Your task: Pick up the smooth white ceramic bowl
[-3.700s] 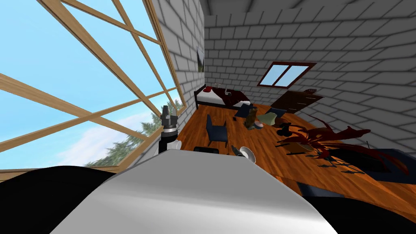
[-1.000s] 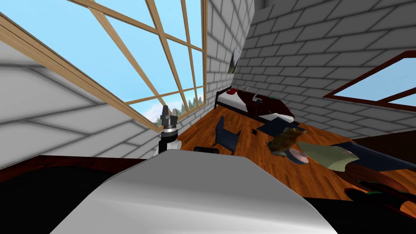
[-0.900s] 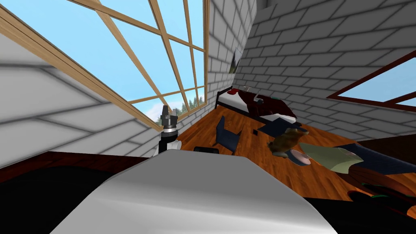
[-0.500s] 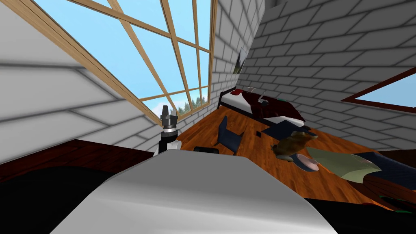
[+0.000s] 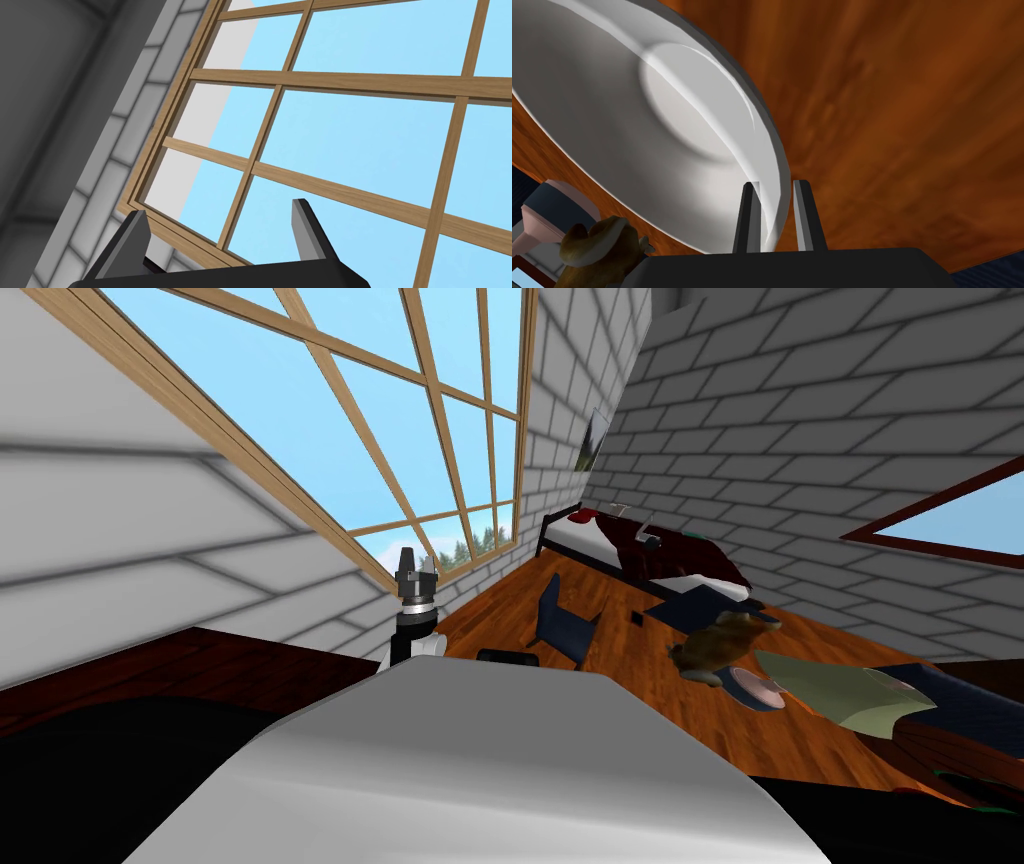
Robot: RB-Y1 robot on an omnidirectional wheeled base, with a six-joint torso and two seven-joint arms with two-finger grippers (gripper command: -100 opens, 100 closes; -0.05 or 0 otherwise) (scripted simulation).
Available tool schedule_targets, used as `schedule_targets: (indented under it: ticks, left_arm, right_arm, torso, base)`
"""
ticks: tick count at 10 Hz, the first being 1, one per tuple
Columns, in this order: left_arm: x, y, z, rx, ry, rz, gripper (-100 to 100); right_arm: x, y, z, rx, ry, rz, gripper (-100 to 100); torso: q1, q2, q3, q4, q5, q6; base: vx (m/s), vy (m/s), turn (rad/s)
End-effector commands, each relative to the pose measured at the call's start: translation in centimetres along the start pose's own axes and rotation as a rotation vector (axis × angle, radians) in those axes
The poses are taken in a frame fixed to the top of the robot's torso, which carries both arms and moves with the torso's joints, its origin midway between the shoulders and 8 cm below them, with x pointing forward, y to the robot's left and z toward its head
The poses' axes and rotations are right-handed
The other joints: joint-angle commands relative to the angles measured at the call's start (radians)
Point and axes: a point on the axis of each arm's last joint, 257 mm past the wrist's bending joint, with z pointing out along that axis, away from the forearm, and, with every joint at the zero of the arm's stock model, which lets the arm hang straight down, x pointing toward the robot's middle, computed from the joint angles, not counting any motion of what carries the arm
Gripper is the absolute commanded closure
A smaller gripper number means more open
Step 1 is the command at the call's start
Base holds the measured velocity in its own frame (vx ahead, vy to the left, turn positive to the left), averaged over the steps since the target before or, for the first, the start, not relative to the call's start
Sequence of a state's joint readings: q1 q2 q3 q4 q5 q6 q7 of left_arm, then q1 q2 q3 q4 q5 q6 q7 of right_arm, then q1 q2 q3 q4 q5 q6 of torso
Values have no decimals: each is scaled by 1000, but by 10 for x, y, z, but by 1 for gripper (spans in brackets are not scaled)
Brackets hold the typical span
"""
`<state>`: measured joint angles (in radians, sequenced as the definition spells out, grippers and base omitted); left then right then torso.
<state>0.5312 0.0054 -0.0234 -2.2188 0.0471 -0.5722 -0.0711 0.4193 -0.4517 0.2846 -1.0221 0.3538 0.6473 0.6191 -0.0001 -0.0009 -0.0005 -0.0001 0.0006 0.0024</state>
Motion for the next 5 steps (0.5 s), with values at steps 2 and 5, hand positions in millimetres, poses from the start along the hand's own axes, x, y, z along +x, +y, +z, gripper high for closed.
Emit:
schedule_targets:
  ticks: [2,5]
  left_arm:
    - [0,0,0,0,0,0,0]
    - [0,0,0,0,0,0,0]
  right_arm:
    - [0,0,0,-1,0,0,100]
    - [4,8,-10,-6,-16,-40,100]
  torso:
    - [0,0,0,0,0,0]
    - [-1,-2,-1,-1,1,1]
  base:
    - [0,0,0]
    - [46,-26,-138]
